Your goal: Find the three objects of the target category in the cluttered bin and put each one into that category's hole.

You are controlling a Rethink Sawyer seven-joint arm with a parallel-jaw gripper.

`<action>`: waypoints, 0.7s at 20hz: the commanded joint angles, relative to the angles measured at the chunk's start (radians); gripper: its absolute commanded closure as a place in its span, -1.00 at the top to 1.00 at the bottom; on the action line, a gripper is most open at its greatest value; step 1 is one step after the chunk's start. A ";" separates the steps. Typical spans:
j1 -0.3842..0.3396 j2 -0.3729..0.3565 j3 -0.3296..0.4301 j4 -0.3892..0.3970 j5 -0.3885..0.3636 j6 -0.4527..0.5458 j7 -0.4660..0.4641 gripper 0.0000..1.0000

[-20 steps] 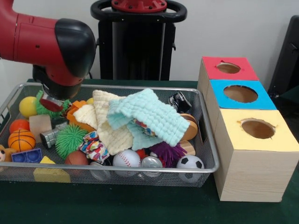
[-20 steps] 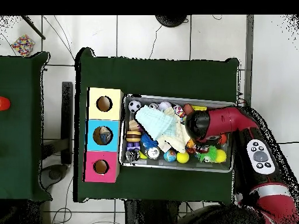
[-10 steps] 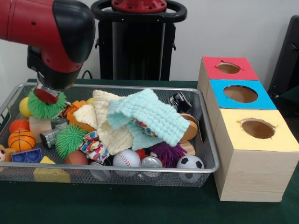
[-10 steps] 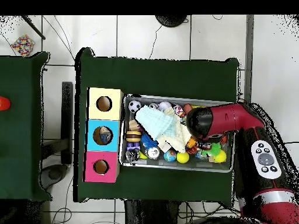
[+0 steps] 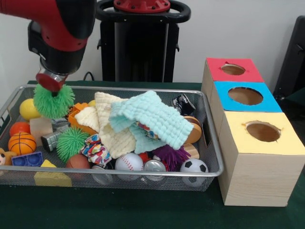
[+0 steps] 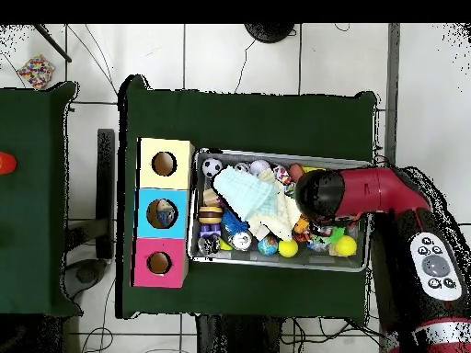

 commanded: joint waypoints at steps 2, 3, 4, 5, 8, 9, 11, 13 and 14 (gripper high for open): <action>-0.084 -0.084 0.133 0.147 0.154 -0.156 -0.011 -1.00; -0.096 -0.076 0.149 0.156 0.170 -0.191 -0.007 -1.00; -0.114 -0.073 0.174 0.173 0.195 -0.226 -0.009 -1.00; -0.133 -0.069 0.199 0.190 0.220 -0.262 -0.011 -1.00; -0.199 -0.071 0.266 0.255 0.290 -0.324 -0.030 -1.00; -0.216 -0.071 0.283 0.271 0.317 -0.321 -0.030 -1.00; -0.241 -0.075 0.310 0.297 0.359 -0.311 -0.028 -1.00; -0.268 -0.080 0.338 0.331 0.393 -0.300 -0.034 -1.00; -0.278 -0.077 0.348 0.343 0.400 -0.308 -0.033 -1.00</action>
